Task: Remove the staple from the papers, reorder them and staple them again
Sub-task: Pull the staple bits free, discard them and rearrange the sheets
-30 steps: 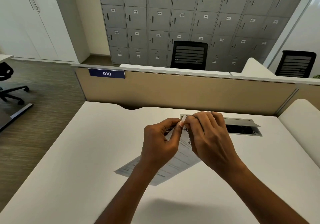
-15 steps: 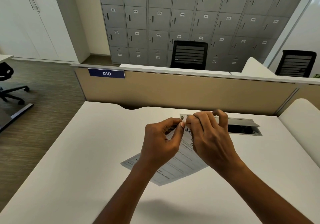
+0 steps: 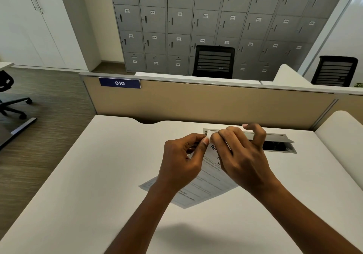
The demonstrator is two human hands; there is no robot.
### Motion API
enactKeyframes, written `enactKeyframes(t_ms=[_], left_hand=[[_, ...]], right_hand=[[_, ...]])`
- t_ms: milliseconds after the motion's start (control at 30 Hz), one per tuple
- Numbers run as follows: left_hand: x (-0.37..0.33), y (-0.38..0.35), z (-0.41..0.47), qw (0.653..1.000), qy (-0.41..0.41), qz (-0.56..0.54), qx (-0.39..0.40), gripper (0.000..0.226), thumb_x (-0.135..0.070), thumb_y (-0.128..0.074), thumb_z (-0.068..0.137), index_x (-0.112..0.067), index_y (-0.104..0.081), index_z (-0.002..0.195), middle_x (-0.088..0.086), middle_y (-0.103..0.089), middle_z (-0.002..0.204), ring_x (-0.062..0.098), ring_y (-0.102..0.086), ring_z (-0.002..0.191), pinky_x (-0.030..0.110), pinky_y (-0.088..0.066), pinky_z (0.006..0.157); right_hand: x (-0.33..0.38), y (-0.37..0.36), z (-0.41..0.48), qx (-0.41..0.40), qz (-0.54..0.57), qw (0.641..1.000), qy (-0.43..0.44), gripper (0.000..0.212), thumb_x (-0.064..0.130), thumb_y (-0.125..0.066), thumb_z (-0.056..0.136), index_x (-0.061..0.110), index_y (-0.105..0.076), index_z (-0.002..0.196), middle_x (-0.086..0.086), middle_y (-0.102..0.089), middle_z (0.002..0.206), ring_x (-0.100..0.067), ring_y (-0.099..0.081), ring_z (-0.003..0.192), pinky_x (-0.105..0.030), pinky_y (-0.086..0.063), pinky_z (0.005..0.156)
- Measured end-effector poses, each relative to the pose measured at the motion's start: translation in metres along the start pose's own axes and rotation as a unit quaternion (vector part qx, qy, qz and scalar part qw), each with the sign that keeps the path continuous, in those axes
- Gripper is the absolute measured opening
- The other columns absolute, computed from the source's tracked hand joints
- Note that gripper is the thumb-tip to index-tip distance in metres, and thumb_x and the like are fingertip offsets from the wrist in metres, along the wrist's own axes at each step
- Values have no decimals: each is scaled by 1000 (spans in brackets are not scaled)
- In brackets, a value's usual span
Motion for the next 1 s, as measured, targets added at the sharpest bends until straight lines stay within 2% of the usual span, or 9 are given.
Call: enactKeyframes(t_ms=[267,567,733,867,1000], left_hand=[[-2,-2,0,1000,3,-14,-1,19,-27,-66,97,-18,-76,110,-21,-71,96,-15,-67,85,6,-53,71],[0,-4,4,1000,-17,13,-2,18,-26,-66,97,-16,-76,107,-21,-68,93,-19,-63,83,6,-53,73],[0,-3,7,1000,-18,4,3,14,-22,-67,96,-14,-76,102,-14,-72,88,0,-70,85,19,-60,71],[1,-4,8,999,18,-28,19,19,-28,-64,96,-14,-77,99,-19,-70,85,-3,-70,83,15,-57,70],[5,-6,8,997,51,-58,30,19,-29,-64,97,-16,-77,100,-16,-73,85,3,-71,84,12,-54,71]], right_hand=[[0,-7,-1,7,-20,999,-29,10,17,-52,93,13,-55,101,-7,-66,96,-25,-68,93,-45,-29,96],[-2,-7,1,37,-29,999,-6,11,22,-57,91,13,-56,98,-7,-66,92,-23,-67,89,-45,-26,96],[-6,-9,6,38,-1,999,1,10,21,-57,95,14,-61,90,-5,-62,86,-24,-66,85,-44,-28,91],[-7,-12,4,35,54,998,0,7,20,-56,96,13,-54,94,-7,-60,87,-25,-64,85,-44,-30,88],[-5,-14,1,23,85,996,-16,11,19,-56,92,14,-47,95,-8,-59,89,-23,-58,88,-41,-30,90]])
Point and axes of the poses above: each hand's wrist, its own z-axis towards the middle knuckle, its own y-axis out of the back of the hand, x = y × z, the point moved 3 cm from there along z, towards the middle knuckle
